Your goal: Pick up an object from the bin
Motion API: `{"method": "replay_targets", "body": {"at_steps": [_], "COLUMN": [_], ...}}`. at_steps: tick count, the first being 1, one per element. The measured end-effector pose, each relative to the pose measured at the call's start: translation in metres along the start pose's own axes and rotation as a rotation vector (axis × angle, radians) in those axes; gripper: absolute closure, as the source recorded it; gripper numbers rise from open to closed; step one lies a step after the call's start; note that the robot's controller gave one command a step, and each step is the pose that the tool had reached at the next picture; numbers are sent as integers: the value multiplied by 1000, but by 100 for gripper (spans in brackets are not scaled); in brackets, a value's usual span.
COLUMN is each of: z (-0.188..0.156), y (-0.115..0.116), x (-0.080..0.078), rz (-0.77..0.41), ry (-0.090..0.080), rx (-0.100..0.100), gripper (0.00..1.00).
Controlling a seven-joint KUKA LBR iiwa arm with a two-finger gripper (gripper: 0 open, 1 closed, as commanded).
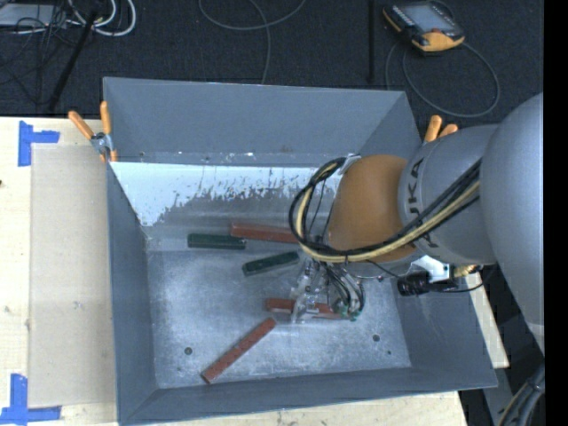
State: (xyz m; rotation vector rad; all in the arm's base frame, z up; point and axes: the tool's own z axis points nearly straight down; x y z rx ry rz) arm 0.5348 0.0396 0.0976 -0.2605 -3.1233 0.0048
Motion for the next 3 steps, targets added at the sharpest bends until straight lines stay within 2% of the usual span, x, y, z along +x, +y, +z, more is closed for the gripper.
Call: {"method": "replay_targets", "body": {"at_steps": [3], "z": [-63], "y": [0], "x": [-1], "rz": [-1], "ry": [-6], "rx": [-4], "gripper": [100]}}
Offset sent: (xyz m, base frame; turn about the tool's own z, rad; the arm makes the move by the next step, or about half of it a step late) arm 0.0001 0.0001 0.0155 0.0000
